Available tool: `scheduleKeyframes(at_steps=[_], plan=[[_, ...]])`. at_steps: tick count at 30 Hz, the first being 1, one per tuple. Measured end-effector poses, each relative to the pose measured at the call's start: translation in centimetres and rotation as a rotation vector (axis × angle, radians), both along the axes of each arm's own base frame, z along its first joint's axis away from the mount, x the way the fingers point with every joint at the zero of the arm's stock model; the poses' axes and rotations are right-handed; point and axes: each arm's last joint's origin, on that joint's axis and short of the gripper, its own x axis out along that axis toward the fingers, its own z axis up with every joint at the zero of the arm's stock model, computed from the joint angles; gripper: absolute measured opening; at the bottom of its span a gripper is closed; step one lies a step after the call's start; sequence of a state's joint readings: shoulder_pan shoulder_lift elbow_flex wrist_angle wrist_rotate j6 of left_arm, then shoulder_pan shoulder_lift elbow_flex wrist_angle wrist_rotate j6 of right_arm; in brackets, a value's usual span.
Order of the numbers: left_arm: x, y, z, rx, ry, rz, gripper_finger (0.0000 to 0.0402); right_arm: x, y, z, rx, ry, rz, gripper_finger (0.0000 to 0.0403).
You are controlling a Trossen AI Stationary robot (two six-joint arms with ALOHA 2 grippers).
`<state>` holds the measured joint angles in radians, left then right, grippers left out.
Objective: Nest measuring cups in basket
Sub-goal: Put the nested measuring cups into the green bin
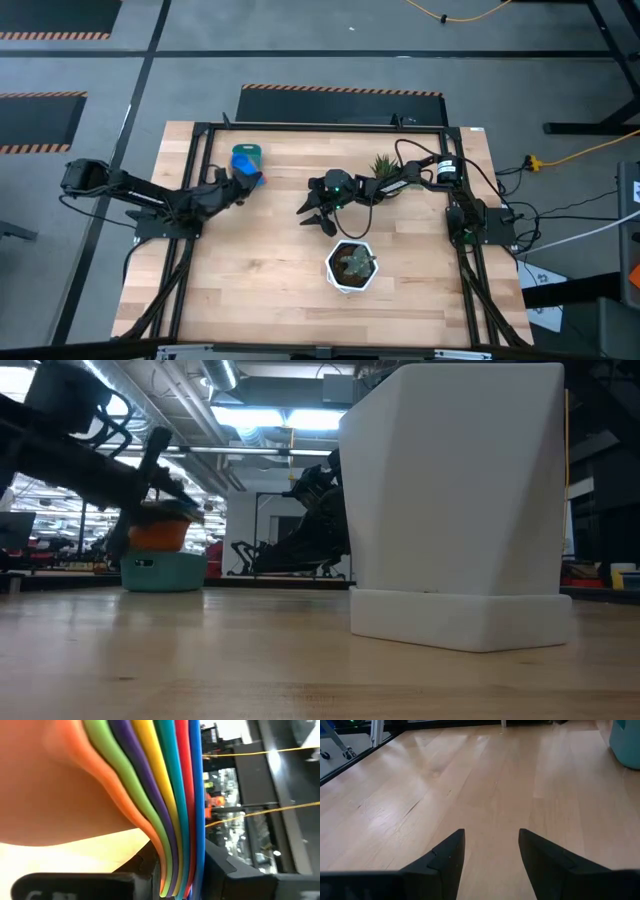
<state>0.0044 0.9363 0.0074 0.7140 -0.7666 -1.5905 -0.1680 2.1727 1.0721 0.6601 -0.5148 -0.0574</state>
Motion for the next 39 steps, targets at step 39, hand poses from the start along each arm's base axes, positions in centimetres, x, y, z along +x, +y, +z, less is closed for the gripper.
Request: scheduleKeyframes(at_steps=[39], plan=[[0.7,0.4,-0.1,-0.003,0.085,-0.022,0.0083,0.0,0.0,0.0,-0.003,-0.001,0.002,0.019]])
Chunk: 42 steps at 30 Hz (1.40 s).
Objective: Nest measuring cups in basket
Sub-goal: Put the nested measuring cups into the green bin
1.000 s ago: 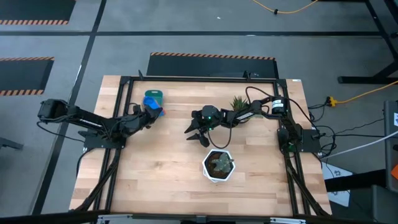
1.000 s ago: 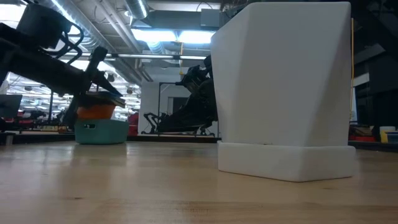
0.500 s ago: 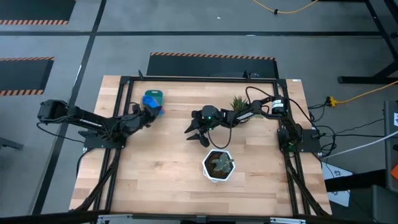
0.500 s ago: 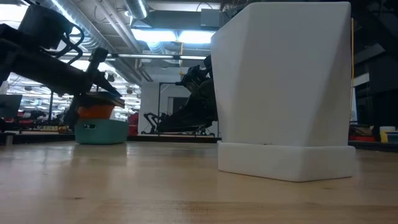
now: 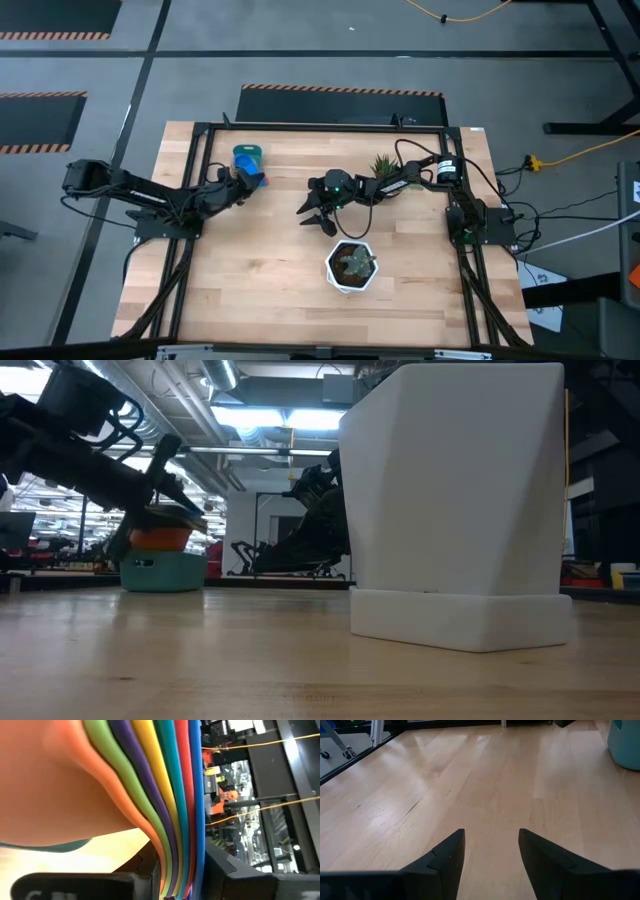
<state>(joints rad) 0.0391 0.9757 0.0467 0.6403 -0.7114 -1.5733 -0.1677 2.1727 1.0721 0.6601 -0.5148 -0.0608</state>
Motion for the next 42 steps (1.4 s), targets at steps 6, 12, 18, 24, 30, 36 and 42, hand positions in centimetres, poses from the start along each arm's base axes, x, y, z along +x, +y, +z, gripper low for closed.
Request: scheduleKeyframes(at_steps=[6,12,18,24,30,36,42], plan=[[0.12,0.01,-0.51,-0.016,0.022,0.008,0.0083,0.0,0.0,0.0,0.0,0.0,0.0,0.019],[0.12,0.03,-0.59,-0.014,0.028,0.016,0.009,0.0,0.0,0.0,0.0,0.0,0.0,0.019],[0.14,0.01,-0.6,-0.017,0.029,0.007,0.0098,0.0,-0.01,0.0,0.0,0.0,0.0,0.019],[0.14,0.01,-0.6,-0.016,0.029,0.008,0.01,0.0,-0.01,0.0,0.0,0.0,0.0,0.019],[0.13,0.01,-0.6,-0.016,0.03,0.008,0.012,0.0,0.0,0.0,0.0,0.0,0.0,0.019],[0.12,0.01,-0.64,-0.016,0.034,0.009,0.015,0.0,-0.01,0.0,0.0,0.0,0.0,0.019],[0.12,0.01,-0.63,-0.016,0.033,0.009,0.0171,0.0,-0.01,0.0,0.0,0.0,0.0,0.019]])
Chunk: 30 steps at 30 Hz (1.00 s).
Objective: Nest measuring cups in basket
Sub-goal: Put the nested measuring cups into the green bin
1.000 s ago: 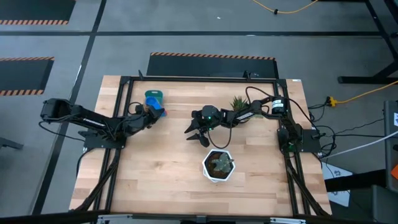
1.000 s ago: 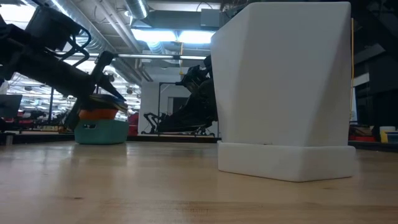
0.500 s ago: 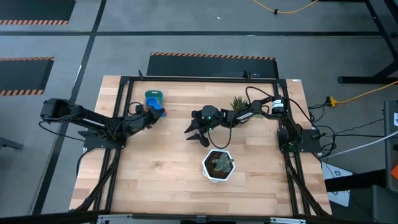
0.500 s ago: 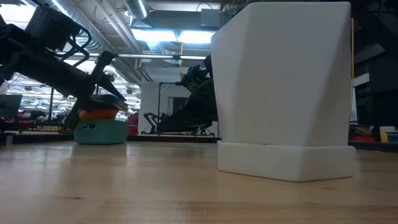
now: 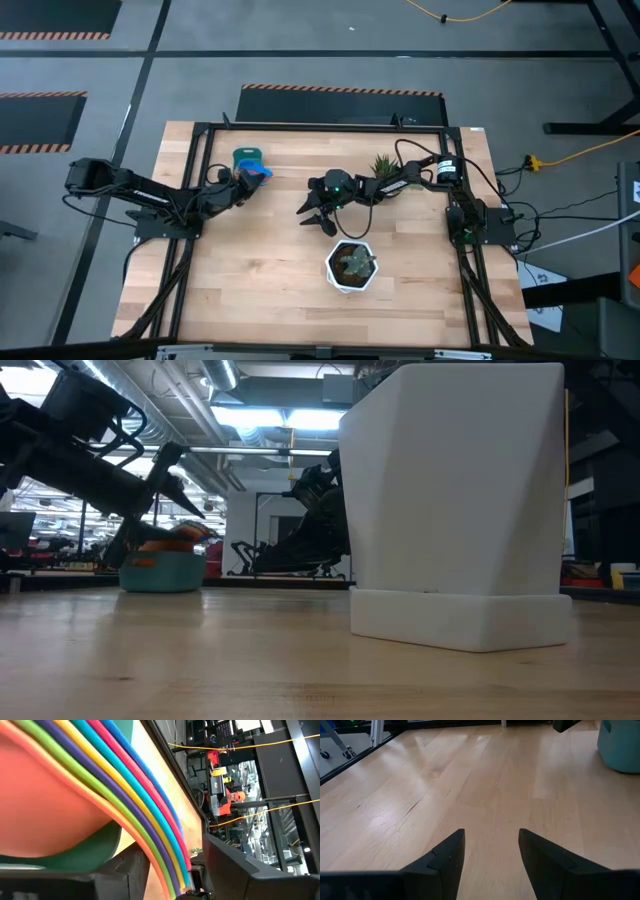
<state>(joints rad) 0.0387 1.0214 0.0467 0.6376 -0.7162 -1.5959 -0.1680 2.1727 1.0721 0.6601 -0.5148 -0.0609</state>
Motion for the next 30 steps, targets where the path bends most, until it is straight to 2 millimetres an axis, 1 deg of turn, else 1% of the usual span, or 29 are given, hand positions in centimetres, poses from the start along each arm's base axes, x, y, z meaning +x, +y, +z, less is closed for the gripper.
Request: scheduleKeyframes(at_steps=[4,10,13,18,25,30], plan=[[0.01,-0.01,-0.01,-0.002,0.0,-0.005,0.0179,0.0,0.01,0.0,0.0,0.0,0.0,0.019],[0.02,-0.02,0.0,0.008,0.011,-0.013,0.0177,0.0,0.0,0.0,0.0,0.0,0.0,0.019],[0.07,-0.08,-0.02,0.005,0.017,-0.044,0.0177,0.0,0.01,0.0,0.0,0.0,0.0,0.019],[0.18,-0.21,0.0,-0.012,0.01,-0.095,0.0177,0.0,0.0,0.0,0.0,0.0,0.0,0.019],[0.22,-0.28,0.01,-0.055,-0.023,-0.11,0.0177,0.0,0.01,0.0,0.0,0.0,0.0,0.019],[0.31,-0.58,0.05,-0.095,-0.041,-0.177,0.0177,0.0,0.0,0.0,0.0,0.0,0.001,0.019]])
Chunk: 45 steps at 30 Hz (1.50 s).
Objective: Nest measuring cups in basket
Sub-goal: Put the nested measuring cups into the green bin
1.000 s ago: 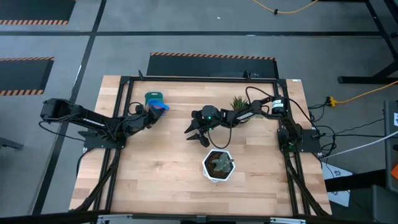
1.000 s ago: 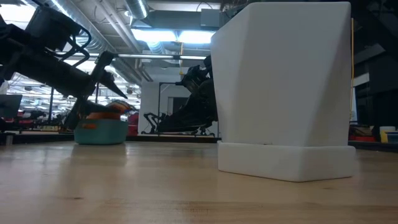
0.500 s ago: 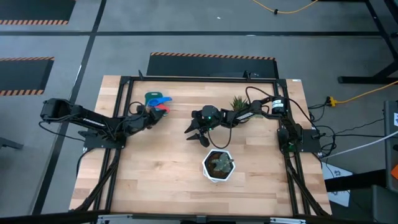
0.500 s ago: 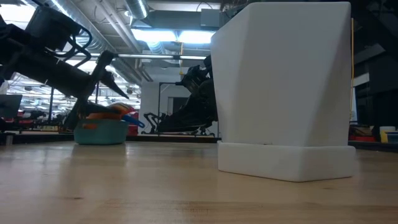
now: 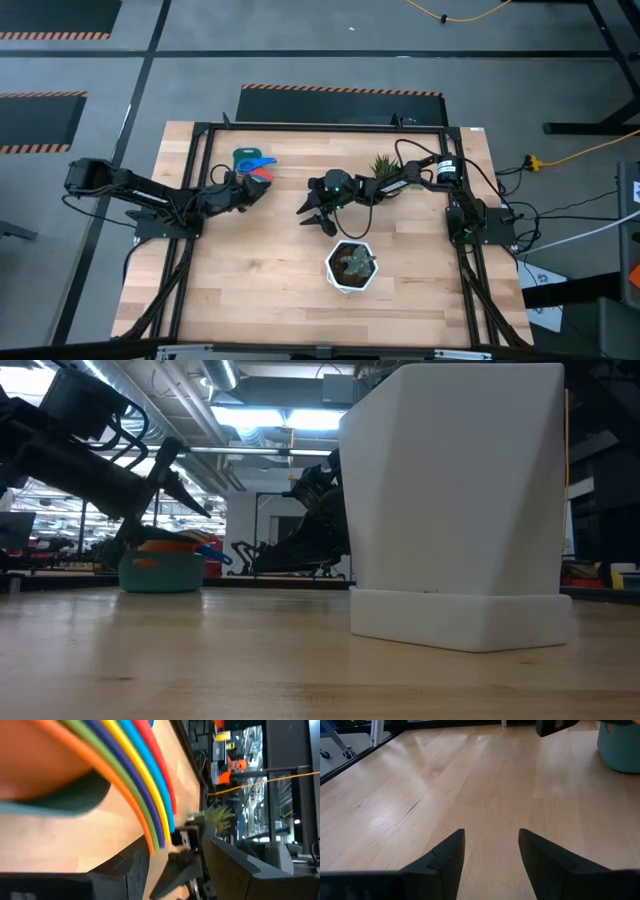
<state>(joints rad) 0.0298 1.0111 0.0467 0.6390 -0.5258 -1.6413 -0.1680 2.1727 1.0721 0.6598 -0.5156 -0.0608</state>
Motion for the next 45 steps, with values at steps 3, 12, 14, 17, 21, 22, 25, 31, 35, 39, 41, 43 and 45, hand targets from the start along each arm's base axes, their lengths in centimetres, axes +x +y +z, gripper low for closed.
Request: scheduleKeyframes(at_steps=[3,12,14,17,21,22,25,31,35,39,41,43,45], plan=[[0.0,-0.3,-0.1,-0.038,-0.011,-0.027,0.0177,0.0,0.0,0.0,0.0,0.0,0.0,0.019],[0.1,-1.7,-0.4,-0.166,-0.017,-0.185,0.0177,0.0,0.0,0.0,0.004,0.002,-0.001,0.019],[0.2,-2.0,-0.3,-0.164,-0.028,-0.207,0.0177,0.0,0.0,0.0,0.004,0.002,-0.001,0.019],[0.4,-2.4,0.3,-0.131,-0.083,-0.246,0.0177,0.0,0.0,0.0,0.005,0.002,-0.001,0.019],[0.7,-2.8,2.0,-0.019,-0.214,-0.285,0.0177,0.0,0.0,0.7,0.003,-0.018,-0.001,0.019],[0.7,-2.9,2.5,0.025,-0.252,-0.28,0.0177,0.0,0.0,1.2,0.002,-0.029,0.001,0.019],[0.6,-2.8,4.0,0.163,-0.339,-0.236,0.0177,0.0,0.0,2.7,-0.012,-0.079,0.001,0.019],[0.7,-1.7,5.7,0.422,-0.304,-0.062,0.0177,-0.1,-0.8,4.9,-0.026,-0.156,-0.019,0.019],[1.8,-0.4,8.0,0.609,-0.249,-0.016,0.0177,-0.2,-1.4,5.4,-0.024,-0.17,-0.036,0.019],[3.2,1.3,10.5,0.769,-0.176,-0.029,0.0177,-0.3,-1.8,5.4,0.002,-0.158,-0.056,0.019],[3.9,2.3,11.6,0.808,-0.13,-0.049,0.0177,-0.3,-1.8,5.3,0.02,-0.146,-0.061,0.019],[4.5,3.5,12.4,0.815,-0.06,-0.103,0.0177,-0.3,-1.8,5.3,0.023,-0.146,-0.055,0.019],[5.0,4.7,13.1,0.804,0.033,-0.156,0.0177,-0.3,-1.7,5.3,0.029,-0.148,-0.033,0.019]])
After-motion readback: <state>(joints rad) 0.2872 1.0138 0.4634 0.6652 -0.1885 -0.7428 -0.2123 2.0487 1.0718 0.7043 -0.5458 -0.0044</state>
